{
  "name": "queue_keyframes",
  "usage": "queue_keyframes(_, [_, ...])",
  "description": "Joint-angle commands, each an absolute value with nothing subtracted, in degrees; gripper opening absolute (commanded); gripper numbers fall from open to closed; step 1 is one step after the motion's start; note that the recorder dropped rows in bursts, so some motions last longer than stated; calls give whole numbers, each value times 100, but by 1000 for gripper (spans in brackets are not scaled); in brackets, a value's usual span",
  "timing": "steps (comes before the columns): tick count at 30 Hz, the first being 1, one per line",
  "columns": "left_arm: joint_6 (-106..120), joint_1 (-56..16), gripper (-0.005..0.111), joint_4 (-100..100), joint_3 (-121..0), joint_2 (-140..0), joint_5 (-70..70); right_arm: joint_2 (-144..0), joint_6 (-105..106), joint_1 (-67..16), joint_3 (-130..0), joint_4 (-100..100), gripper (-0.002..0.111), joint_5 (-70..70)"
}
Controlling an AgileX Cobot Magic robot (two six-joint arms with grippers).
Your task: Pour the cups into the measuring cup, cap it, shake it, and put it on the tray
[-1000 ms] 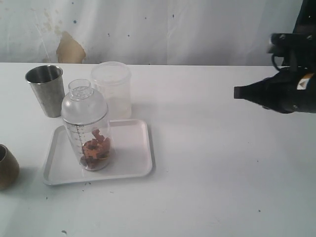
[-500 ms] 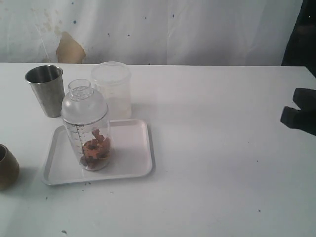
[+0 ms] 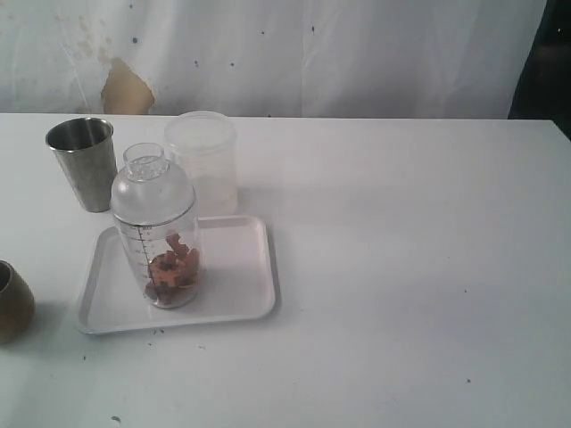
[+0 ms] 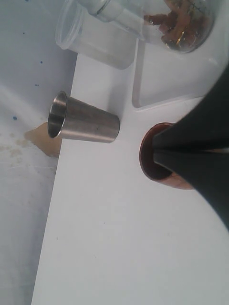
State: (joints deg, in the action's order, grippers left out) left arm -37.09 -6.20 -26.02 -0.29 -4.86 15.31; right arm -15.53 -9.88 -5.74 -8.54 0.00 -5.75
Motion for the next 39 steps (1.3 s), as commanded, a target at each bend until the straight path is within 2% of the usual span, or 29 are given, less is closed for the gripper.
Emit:
queue_keyframes(1, [-3703,-641,1,-2626,0,-466,1498,-906,-1140,-539,-664,0,0,-454])
queue_keyframes(8, [-3703,-641,1,-2626,0,-466,1498,-479,-1140,-539,-667,0,0,-344])
queue_keyframes(31, [-3703,-641,1,-2626,0,-466,1498,-477,-1052,-539,-667,0,0,-344])
queue_keyframes(39, [-3703,-641,1,-2626,0,-466,1498,-377,-733,-447,-525,0,0,140])
